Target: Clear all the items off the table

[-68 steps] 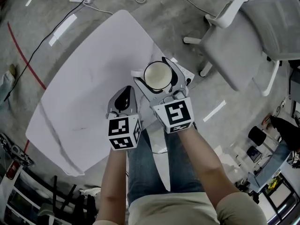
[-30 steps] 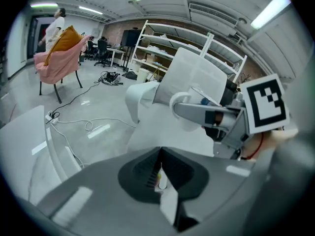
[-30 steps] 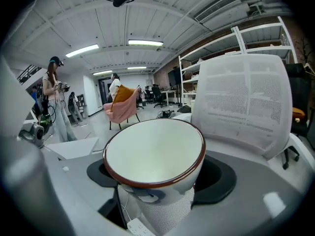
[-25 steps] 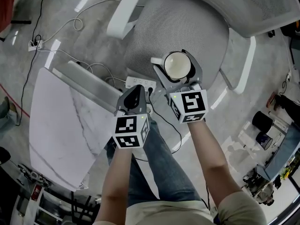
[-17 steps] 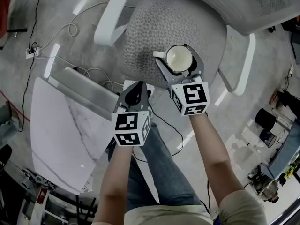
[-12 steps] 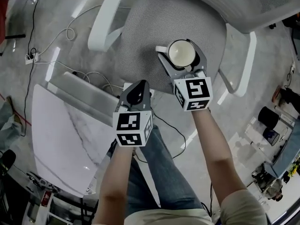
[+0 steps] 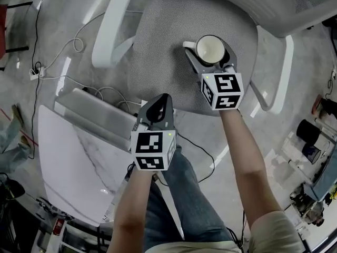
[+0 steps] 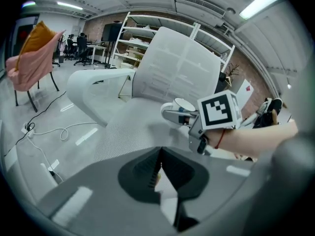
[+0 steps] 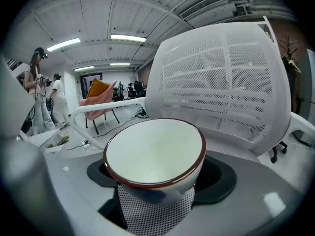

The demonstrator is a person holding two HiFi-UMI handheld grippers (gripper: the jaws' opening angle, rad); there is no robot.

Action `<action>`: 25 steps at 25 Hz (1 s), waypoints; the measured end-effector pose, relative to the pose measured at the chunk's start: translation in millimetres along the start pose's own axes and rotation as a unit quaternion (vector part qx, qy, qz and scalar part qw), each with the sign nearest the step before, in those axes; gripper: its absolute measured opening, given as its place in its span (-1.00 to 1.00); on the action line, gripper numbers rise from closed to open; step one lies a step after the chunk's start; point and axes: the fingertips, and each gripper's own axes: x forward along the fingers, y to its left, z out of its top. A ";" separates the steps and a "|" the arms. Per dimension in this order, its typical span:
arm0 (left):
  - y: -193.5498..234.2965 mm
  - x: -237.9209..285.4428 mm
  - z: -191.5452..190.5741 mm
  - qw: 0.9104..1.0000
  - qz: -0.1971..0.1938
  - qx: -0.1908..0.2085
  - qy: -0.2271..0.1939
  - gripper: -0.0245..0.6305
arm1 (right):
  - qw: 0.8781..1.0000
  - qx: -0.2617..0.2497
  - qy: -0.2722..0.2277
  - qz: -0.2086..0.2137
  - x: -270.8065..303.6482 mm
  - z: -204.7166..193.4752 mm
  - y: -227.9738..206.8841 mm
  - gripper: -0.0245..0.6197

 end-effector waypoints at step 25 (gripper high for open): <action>-8.2 5.9 -8.5 0.999 -0.015 0.025 0.017 -0.90 | 1.000 0.018 0.016 -0.010 22.4 -19.6 -14.8 0.40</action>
